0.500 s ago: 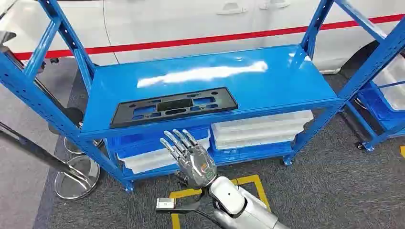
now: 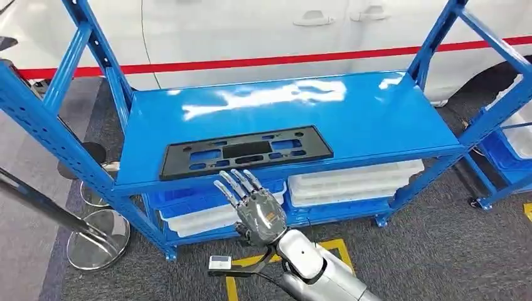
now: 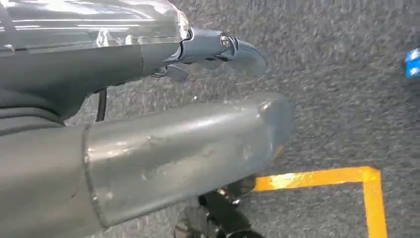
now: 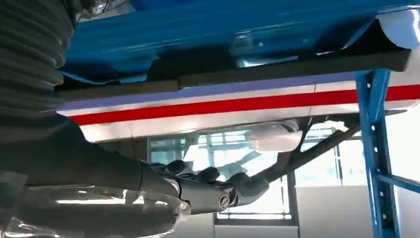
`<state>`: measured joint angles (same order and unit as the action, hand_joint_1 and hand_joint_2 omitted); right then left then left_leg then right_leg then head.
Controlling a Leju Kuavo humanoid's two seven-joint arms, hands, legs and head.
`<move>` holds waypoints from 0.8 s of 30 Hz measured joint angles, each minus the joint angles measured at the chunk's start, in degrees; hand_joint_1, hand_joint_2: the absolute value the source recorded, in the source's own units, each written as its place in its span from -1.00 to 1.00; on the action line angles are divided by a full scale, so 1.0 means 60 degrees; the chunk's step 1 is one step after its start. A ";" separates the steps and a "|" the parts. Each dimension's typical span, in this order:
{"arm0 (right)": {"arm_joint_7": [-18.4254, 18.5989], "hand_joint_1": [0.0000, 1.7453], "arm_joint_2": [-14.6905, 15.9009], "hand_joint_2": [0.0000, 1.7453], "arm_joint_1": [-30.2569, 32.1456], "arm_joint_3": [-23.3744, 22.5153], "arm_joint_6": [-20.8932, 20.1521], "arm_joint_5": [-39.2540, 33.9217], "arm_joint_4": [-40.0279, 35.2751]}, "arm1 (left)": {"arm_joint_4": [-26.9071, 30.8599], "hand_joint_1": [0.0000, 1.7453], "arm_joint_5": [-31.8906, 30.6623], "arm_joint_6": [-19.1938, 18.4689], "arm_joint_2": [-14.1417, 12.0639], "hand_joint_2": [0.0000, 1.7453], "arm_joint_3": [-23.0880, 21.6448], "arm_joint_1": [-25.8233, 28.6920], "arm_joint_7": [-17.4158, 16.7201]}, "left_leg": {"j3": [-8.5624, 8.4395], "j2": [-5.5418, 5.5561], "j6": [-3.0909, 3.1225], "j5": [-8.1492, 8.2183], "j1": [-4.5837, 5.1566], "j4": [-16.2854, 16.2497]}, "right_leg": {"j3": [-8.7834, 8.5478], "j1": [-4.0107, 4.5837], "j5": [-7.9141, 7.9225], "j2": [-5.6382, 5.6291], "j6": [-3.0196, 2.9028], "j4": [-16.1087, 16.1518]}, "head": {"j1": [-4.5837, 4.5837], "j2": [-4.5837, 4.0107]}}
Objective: Take the parts from the cabinet and place them on the table.
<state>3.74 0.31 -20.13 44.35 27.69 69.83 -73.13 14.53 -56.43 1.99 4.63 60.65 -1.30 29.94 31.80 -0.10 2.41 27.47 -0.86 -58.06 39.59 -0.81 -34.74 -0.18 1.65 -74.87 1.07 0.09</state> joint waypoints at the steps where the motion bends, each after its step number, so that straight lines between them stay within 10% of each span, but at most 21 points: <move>1: 0.0000 -1.00 0.0022 1.00 0.0000 -0.0004 -0.0018 -0.0025 0.0018 | 0.0000 -1.00 -0.0007 0.0004 -0.0019 -1.00 0.0000 0.0000 -0.0011 | -0.0085 0.0009 0.0002 0.0076 0.0025 -0.0001 | 0.0248 0.0003 -0.0025 0.0001 -0.0016 -0.0148 | -0.0003 0.0003; 6: 0.0004 -1.00 0.0055 1.00 -0.0009 -0.0080 -0.0022 -0.0095 0.0047 | -0.0004 -1.00 -0.0018 0.0004 -0.0062 -1.00 0.0004 0.0020 -0.0018 | -0.0713 0.0033 -0.0055 0.0543 0.0145 0.0000 | -0.0299 0.0227 0.1953 0.0016 -0.0458 0.2399 | -0.0007 0.0000; 7: 0.0000 -1.00 0.0062 1.00 -0.0038 -0.0091 -0.0051 -0.0102 0.0058 | -0.0004 -1.00 -0.0018 0.0004 -0.0066 -1.00 0.0000 -0.0004 -0.0018 | -0.0703 0.0075 -0.0131 0.0592 0.0142 0.0045 | -0.0291 0.0264 0.1592 0.0025 -0.0478 0.2486 | -0.0007 0.0000; 11: 0.0018 -1.00 0.0062 1.00 -0.0067 -0.0157 -0.0138 -0.0138 0.0051 | -0.0004 -1.00 -0.0106 0.0007 -0.0171 -1.00 0.0000 -0.0055 -0.0051 | -0.0783 0.0038 -0.0338 0.0549 0.0131 -0.0293 | -0.0741 0.0151 0.1744 -0.0031 -0.0627 0.2771 | 0.0007 0.0003; 13: 0.0047 -1.00 0.0084 1.00 -0.0164 -0.0197 -0.0164 -0.0142 0.0073 | -0.0007 -1.00 -0.0135 0.0007 -0.0168 -1.00 -0.0004 -0.0094 -0.0077 | -0.0161 0.0046 -0.0429 0.0654 0.0091 -0.1460 | -0.0964 0.0147 0.1633 -0.0021 -0.0720 0.2859 | 0.0000 0.0003; 16: 0.0062 -1.00 0.0102 1.00 -0.0190 -0.0222 -0.0324 -0.0063 0.0182 | -0.0007 -1.00 -0.0218 -0.0007 -0.0302 -1.00 -0.0004 -0.0070 -0.0109 | 0.0925 0.0041 -0.0603 0.1592 0.0020 -0.2725 | -0.1188 0.0135 0.1438 -0.0030 -0.0698 0.2853 | 0.0004 0.0003; 18: 0.0168 -1.00 0.0131 1.00 -0.0252 -0.0222 -0.0507 0.0194 0.0292 | -0.0011 -1.00 -0.0324 0.0033 -0.0361 -1.00 -0.0004 -0.0059 -0.0128 | 0.1026 0.0039 -0.0636 0.1256 -0.0014 -0.2153 | -0.1411 0.0102 0.1261 -0.0067 -0.0643 0.2843 | 0.0004 0.0000; 21: 0.0332 -1.00 0.0149 1.00 -0.0470 -0.0222 -0.0802 0.0532 0.0536 | -0.0015 -1.00 -0.0441 0.0113 -0.0448 -1.00 -0.0015 -0.0068 -0.0219 | 0.0724 0.0029 -0.0612 -0.0768 -0.0064 -0.0146 | -0.1637 0.0083 0.0959 -0.0077 -0.0501 0.2803 | 0.0007 0.0000; 22: 0.0404 -1.00 0.0164 1.00 -0.0550 -0.0222 -0.0957 0.0666 0.0684 | -0.0033 -1.00 -0.0481 0.0149 -0.0463 -1.00 -0.0015 -0.0099 -0.0255 | 0.0764 0.0009 -0.0567 -0.0367 0.0015 -0.0156 | -0.1693 0.0105 0.0923 -0.0108 -0.0445 0.2720 | 0.0007 0.0000; 24: 0.0528 -1.00 0.0197 1.00 -0.0697 -0.0222 -0.1183 0.0877 0.0881 | -0.0040 -1.00 -0.0492 0.0207 -0.0527 -1.00 -0.0022 -0.0119 -0.0313 | 0.0725 0.0035 -0.0340 -0.0566 0.0045 -0.0220 | -0.1641 0.0100 0.0832 -0.0105 -0.0302 0.2742 | 0.0004 0.0003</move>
<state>6.90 1.49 -24.31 43.01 20.59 75.10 -67.85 14.29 -59.39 3.23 1.47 60.52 -2.01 28.06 36.15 0.11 0.37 24.08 -0.59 -59.38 29.74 -0.22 -29.75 -0.81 -0.16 -58.41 1.09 0.11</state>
